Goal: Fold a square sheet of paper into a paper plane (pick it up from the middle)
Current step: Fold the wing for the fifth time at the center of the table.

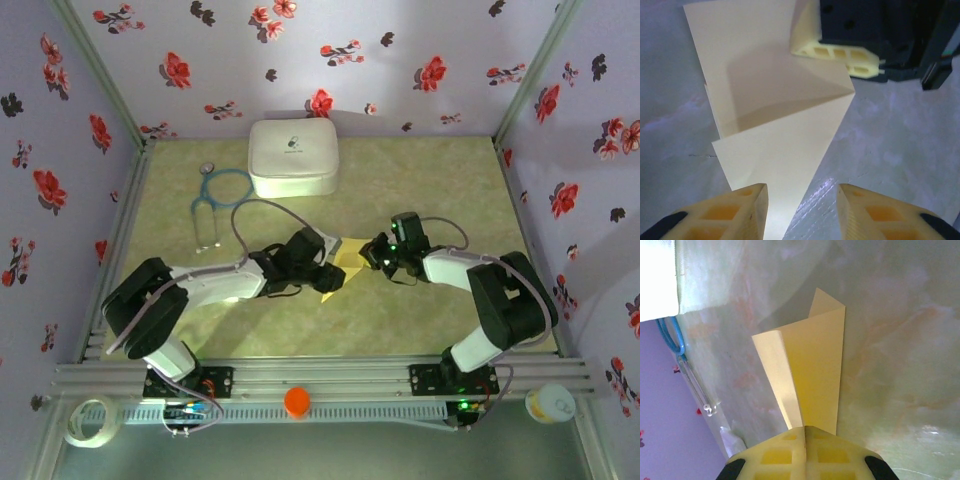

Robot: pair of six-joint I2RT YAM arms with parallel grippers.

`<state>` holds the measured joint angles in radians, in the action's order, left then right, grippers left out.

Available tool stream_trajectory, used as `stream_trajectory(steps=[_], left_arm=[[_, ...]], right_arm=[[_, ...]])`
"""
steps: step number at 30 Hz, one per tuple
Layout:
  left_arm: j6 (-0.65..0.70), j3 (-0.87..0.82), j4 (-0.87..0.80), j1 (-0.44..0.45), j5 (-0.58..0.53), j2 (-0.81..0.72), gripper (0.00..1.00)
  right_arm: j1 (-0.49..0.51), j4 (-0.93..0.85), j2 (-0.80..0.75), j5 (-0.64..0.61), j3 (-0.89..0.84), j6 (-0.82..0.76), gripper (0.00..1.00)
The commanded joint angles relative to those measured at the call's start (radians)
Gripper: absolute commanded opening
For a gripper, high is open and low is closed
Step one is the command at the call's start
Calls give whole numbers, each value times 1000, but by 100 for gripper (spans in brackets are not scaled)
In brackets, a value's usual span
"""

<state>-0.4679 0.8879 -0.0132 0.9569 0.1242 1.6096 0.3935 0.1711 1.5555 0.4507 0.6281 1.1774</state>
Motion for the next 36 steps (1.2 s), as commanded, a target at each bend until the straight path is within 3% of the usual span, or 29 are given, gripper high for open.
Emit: stream_trajectory(steps=[1, 12, 21, 36], left_arm=[[75, 52, -63, 36, -82, 55, 41], [127, 169, -170, 123, -202, 163, 47], [144, 251, -294, 204, -464, 240, 48], [127, 235, -273, 213, -505, 243, 42]], right_arm=[[4, -82, -16, -51, 23, -1, 3], [4, -30, -28, -23, 8, 17, 4], [4, -28, -34, -18, 11, 17, 4], [4, -26, -44, -15, 8, 21, 4]])
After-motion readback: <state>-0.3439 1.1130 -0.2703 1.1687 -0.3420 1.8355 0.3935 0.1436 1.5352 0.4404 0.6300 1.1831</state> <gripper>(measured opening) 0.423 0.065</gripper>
